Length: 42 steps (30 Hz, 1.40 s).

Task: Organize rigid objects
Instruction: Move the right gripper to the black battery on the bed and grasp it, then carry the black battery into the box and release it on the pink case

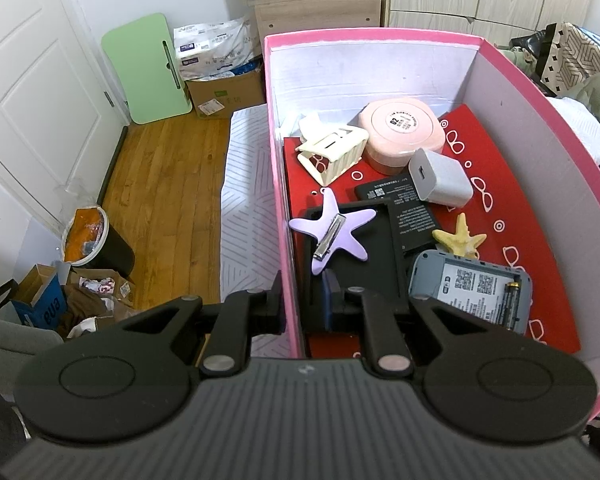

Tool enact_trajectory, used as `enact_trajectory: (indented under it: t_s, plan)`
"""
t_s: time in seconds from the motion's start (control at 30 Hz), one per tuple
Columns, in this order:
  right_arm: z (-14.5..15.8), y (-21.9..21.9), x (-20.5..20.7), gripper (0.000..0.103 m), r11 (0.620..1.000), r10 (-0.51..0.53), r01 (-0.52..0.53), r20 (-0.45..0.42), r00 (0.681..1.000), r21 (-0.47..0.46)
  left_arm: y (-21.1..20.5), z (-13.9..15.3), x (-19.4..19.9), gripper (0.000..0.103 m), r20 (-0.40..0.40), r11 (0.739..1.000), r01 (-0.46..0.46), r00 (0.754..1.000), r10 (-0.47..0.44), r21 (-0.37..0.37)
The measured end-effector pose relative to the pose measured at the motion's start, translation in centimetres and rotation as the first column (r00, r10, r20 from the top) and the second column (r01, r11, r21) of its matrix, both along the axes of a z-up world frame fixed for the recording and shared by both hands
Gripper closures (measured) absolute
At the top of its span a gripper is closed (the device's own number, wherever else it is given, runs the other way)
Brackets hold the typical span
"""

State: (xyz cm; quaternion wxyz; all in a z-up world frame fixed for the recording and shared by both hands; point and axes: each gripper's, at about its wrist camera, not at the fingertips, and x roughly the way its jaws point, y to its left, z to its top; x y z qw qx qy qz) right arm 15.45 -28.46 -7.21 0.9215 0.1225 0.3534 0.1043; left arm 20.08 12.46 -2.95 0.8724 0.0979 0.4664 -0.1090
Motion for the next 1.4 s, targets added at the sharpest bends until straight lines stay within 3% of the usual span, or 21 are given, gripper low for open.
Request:
enact_trajectory:
  t_s: [0.27,0.4,0.43,0.53,0.67,0.93,1.2,1.4]
  plan:
    - [-2.5,1.9,0.8,0.076,0.973,-0.005,0.005,-0.001,1.0,-0.23,-0.1,0.0,0.0,0.089,-0.001,1.0,0.002,1.0,-0.002,0.002]
    - [-2.5,1.9,0.6,0.082,0.967,0.006,-0.006,0.0,1.0,-0.256,-0.2,-0.1,0.2,0.085,-0.011,1.0,0.008,1.0,-0.008,0.001]
    - [-2.4,1.8,0.7,0.09,0.968,0.009,-0.009,-0.003,1.0,-0.252,-0.2,-0.1,0.2,0.084,-0.015,1.0,0.012,1.0,-0.012,-0.001]
    - [-2.2,1.6,0.5,0.09,0.978,-0.005,0.002,-0.013,1.0,-0.21,0.0,-0.1,0.3,0.081,-0.022,1.0,0.017,1.0,-0.018,-0.02]
    - [-2.4,0.5,-0.1,0.09,0.997,-0.034,0.031,-0.039,0.999,-0.074,0.3,0.0,0.3,0.081,-0.024,0.999,0.004,1.0,-0.005,-0.044]
    - [-0.5,0.9,-0.4,0.09,0.999,-0.034,0.033,-0.029,0.999,-0.024,0.1,-0.2,0.3,0.081,-0.023,0.999,0.008,1.0,-0.008,-0.035]
    - [4.4,3.5,-0.8,0.09,0.997,0.073,-0.075,0.072,0.995,0.031,0.6,-0.2,0.4,0.081,-0.027,0.997,-0.013,1.0,0.011,-0.075]
    - [8.5,6.2,-0.8,0.09,0.971,0.212,-0.227,0.17,0.962,0.074,0.7,-0.2,0.5,0.081,-0.027,0.996,-0.023,0.999,0.021,-0.091]
